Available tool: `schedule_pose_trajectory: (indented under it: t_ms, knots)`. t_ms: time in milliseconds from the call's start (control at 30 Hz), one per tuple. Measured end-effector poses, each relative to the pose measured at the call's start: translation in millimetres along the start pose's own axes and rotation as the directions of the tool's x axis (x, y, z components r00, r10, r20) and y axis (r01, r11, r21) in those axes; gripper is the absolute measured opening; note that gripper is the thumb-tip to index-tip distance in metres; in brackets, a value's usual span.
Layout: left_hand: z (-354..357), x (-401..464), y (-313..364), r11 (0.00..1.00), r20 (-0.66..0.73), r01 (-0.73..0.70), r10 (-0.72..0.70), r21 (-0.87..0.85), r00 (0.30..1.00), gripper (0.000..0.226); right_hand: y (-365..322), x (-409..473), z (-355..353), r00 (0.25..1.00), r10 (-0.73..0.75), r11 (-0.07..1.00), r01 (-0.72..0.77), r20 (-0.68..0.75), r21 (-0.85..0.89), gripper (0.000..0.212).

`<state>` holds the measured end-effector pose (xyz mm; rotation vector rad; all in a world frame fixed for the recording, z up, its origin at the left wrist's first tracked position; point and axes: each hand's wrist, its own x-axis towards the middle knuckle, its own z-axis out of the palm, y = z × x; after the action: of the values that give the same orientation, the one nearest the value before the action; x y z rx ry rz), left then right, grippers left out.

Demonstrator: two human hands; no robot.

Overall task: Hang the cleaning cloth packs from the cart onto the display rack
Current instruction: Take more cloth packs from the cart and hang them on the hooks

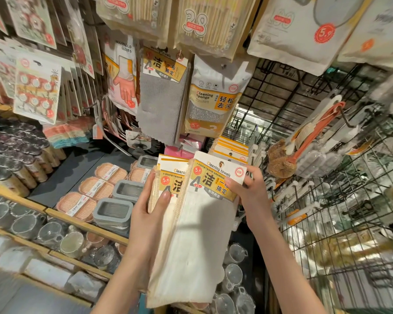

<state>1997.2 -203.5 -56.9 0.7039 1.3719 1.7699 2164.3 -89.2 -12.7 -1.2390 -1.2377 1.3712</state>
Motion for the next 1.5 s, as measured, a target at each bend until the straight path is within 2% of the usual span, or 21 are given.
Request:
schedule_pose_trajectory:
  t_ms: [100, 233, 367, 433, 533, 700, 1000, 1167, 1500]
  knots:
    - [-5, 4, -2, 1.0, -0.011, 0.009, -0.009, -0.011, 1.0, 0.055, 9, 7, -3, 0.997, 0.021, 1.0, -0.021, -0.074, -0.007, 0.051]
    - [-8, 10, -8, 1.0, -0.037, -0.003, 0.002, -0.026, 0.999, 0.055, 21, 19, -6, 0.987, 0.016, 1.0, -0.017, -0.159, -0.005, 0.045]
    - [-11, 16, -12, 0.998, -0.065, 0.016, -0.02, -0.063, 0.998, 0.054, 33, 37, -8, 0.974, 0.078, 0.997, -0.078, -0.214, 0.011, 0.045]
    - [-14, 19, -12, 0.999, -0.074, -0.013, 0.01, -0.032, 0.997, 0.056, 41, 46, -9, 0.965, 0.104, 0.995, -0.103, -0.239, 0.019, 0.04]
    - [-22, 26, -10, 0.991, -0.059, -0.084, 0.09, 0.109, 0.994, 0.056, 52, 60, -11, 0.964, 0.108, 0.994, -0.105, -0.244, 0.024, 0.039]
    - [-32, 38, -10, 0.961, -0.034, -0.127, 0.14, 0.244, 0.99, 0.058, 65, 84, -15, 0.97, 0.062, 0.998, -0.059, -0.234, 0.019, 0.045]
    - [-35, 46, -22, 0.951, -0.003, -0.125, 0.131, 0.283, 0.991, 0.062, 82, 117, -17, 0.939, -0.036, 0.982, -0.029, -0.341, -0.184, 0.046]
    - [-33, 48, -27, 0.95, 0.011, -0.108, 0.11, 0.292, 0.994, 0.064, 94, 118, -20, 0.91, 0.011, 0.991, -0.064, -0.415, -0.116, 0.05]
    - [-23, 51, -24, 0.949, -0.003, -0.088, 0.094, 0.303, 0.996, 0.063, 93, 131, -14, 0.884, -0.081, 0.966, -0.045, -0.461, -0.255, 0.05]
